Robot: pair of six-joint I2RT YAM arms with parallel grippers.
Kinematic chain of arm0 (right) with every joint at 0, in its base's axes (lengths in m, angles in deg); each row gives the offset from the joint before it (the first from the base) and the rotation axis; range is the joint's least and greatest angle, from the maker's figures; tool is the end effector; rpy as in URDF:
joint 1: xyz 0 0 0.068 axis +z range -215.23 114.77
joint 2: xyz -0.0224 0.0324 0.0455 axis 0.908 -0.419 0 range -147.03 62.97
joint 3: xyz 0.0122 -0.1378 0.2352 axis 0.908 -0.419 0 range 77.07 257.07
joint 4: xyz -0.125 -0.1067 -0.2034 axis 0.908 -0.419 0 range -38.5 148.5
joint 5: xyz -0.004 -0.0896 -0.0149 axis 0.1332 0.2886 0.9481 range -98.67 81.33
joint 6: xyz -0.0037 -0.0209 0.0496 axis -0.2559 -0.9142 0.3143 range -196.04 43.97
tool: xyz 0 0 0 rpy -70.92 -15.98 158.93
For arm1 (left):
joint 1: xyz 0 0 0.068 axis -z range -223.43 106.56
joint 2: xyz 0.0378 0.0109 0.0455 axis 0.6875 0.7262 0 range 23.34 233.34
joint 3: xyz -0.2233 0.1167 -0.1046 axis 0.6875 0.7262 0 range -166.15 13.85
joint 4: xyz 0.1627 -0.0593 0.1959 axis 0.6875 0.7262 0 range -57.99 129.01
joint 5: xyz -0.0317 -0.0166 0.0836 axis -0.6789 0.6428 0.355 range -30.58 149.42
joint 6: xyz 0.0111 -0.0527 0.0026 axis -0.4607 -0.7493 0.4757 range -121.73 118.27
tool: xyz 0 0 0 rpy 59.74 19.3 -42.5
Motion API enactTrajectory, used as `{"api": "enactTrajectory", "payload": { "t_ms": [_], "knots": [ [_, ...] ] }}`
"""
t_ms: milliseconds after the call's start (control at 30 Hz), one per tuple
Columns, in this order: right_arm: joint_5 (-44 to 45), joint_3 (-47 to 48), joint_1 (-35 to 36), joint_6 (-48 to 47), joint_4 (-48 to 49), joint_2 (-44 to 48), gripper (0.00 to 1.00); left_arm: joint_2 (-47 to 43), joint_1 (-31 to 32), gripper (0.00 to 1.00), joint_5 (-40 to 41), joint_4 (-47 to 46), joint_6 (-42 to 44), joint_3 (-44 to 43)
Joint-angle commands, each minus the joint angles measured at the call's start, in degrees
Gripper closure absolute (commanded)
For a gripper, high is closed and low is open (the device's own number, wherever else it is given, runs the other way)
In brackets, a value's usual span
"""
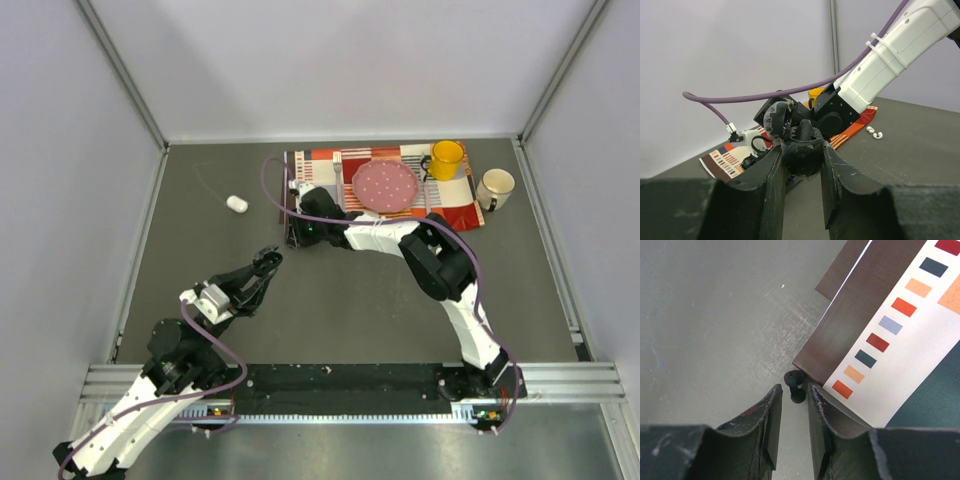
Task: Insert the wireless bluetooth earbuds into the charging case
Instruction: Pick up the earbud from the center of the board.
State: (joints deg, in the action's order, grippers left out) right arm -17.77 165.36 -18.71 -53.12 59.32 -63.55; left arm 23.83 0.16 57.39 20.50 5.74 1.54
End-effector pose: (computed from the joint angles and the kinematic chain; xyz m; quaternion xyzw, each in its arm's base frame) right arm 0.3356 0.3620 0.1549 -0.2172 0.8676 0.3100 0.3225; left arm 0.0601 -0.0588 0.2681 0.2501 0.4894 -0.2683 0.7912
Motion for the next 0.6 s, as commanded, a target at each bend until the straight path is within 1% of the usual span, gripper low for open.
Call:
{"api": "enactTrajectory", "payload": {
  "t_ms": [0,133,233,333,467,567],
  "knots": [
    [0.4,2.32,-0.03,-0.59,2.34,-0.83,0.73,-5.24,-0.09,1.0,0.62,-1.59,0.36,-1.48],
    [0.58,2.59,-0.03,-0.59,2.17,-1.1,0.74,-5.24,-0.17,1.0,0.53,-1.5,0.45,-1.57],
    [0.4,2.5,-0.03,-0.59,2.26,-1.19,0.8,-5.24,-0.09,1.0,0.7,-1.41,0.45,-1.57],
    [0.4,2.33,0.06,-0.42,2.43,-1.27,0.84,-5.24,-0.09,1.0,0.7,-1.41,0.45,-1.66],
    [0.75,1.71,-0.03,-0.42,3.13,-0.75,0.94,-5.24,-0.17,1.0,0.7,-1.32,0.36,-1.57],
    [1.11,0.66,-0.03,-0.59,4.62,0.13,0.96,-5.24,-0.18,1.0,0.62,-1.41,0.36,-1.57]
  ]
}}
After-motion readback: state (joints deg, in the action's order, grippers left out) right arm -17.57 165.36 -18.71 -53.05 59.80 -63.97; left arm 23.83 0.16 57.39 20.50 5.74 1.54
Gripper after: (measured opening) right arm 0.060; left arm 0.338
